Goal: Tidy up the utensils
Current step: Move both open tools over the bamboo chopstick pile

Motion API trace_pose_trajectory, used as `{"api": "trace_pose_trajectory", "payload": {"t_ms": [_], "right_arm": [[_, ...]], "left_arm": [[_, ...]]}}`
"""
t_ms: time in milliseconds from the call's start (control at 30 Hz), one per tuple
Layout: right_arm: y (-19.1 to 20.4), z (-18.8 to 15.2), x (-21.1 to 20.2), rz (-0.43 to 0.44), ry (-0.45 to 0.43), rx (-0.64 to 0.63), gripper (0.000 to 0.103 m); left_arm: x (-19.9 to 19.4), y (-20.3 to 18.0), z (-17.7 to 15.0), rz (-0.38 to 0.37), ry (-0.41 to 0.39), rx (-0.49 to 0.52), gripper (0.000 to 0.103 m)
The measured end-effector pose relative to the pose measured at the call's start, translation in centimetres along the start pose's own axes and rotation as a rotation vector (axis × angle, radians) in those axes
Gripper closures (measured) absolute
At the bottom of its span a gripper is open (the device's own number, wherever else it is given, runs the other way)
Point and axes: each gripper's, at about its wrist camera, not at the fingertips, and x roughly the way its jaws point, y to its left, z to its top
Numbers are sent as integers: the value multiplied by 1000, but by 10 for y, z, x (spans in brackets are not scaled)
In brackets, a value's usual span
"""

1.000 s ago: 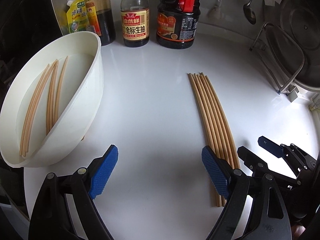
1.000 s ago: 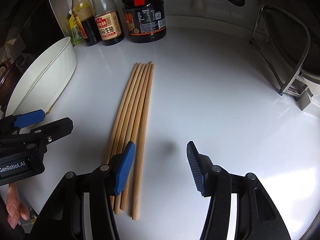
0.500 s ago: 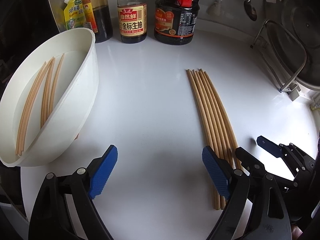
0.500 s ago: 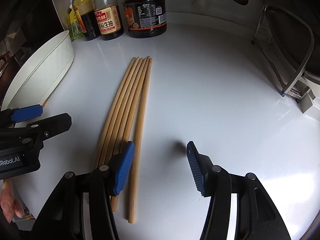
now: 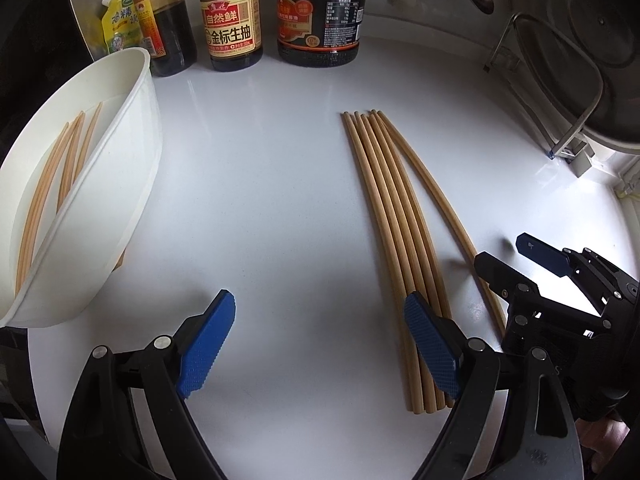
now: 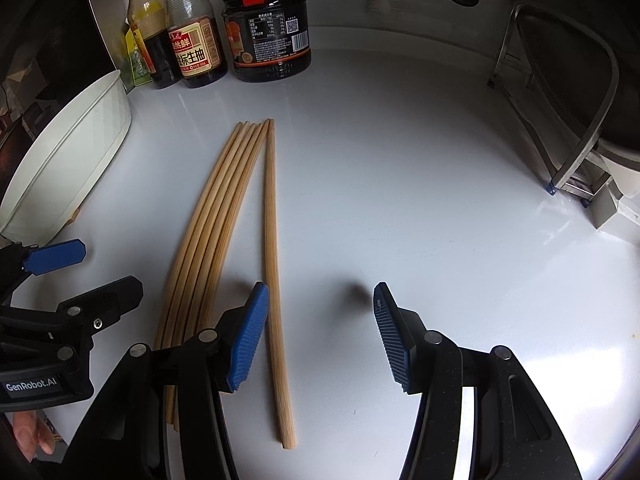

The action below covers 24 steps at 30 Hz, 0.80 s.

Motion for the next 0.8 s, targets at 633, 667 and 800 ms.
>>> {"api": "trace_pose_trajectory", "payload": {"t_ms": [633, 667, 800], "right_arm": [[-4, 0, -5, 1, -15, 9, 51], [-5, 0, -5, 2, -15, 9, 51], [-3, -1, -5, 5, -15, 5, 51]], "left_arm": [[20, -7, -1, -4, 32, -8, 18], [20, -8, -1, -2, 31, -5, 18], [20, -10, -2, 6, 31, 2, 17]]}}
